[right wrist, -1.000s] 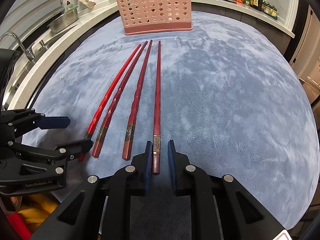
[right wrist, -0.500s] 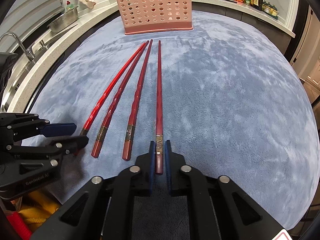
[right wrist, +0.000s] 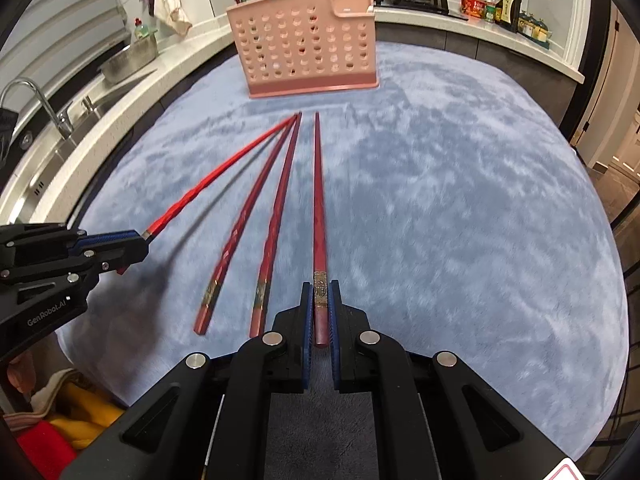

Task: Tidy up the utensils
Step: 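Lift both held chopsticks and carry them above the pink holder, then lower both chopsticks into the pink holder and open both tools, then move both open tools back down toward the last two chopsticks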

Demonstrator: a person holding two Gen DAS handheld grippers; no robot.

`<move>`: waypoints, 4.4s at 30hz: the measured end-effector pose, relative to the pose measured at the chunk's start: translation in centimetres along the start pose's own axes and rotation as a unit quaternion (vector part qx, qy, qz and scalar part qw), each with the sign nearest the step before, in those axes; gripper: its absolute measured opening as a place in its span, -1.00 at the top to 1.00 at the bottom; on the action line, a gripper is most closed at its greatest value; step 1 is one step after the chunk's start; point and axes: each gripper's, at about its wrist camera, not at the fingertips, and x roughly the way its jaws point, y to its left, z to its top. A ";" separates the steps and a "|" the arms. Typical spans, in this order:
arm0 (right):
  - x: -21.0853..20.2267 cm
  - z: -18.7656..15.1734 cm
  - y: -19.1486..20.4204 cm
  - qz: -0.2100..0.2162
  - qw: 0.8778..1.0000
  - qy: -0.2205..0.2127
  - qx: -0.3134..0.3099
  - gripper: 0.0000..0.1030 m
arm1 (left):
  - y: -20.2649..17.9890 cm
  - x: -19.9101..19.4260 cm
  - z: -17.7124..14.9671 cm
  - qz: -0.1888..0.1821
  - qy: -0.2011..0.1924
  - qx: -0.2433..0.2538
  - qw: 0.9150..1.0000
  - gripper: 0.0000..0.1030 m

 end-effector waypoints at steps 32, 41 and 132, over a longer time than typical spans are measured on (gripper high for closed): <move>-7.0 7.7 -2.5 -0.006 0.992 -0.126 0.022 0.87 | 3.7 -7.8 8.2 0.025 -0.140 -0.048 0.989 0.86; -8.2 9.3 -3.6 -0.008 0.989 -0.147 0.035 0.87 | 5.5 -9.7 9.8 0.040 -0.175 -0.063 0.982 0.86; -4.8 20.1 -3.4 0.033 0.975 -0.212 0.049 0.21 | 9.4 -6.3 17.0 0.077 -0.228 -0.128 0.962 -0.47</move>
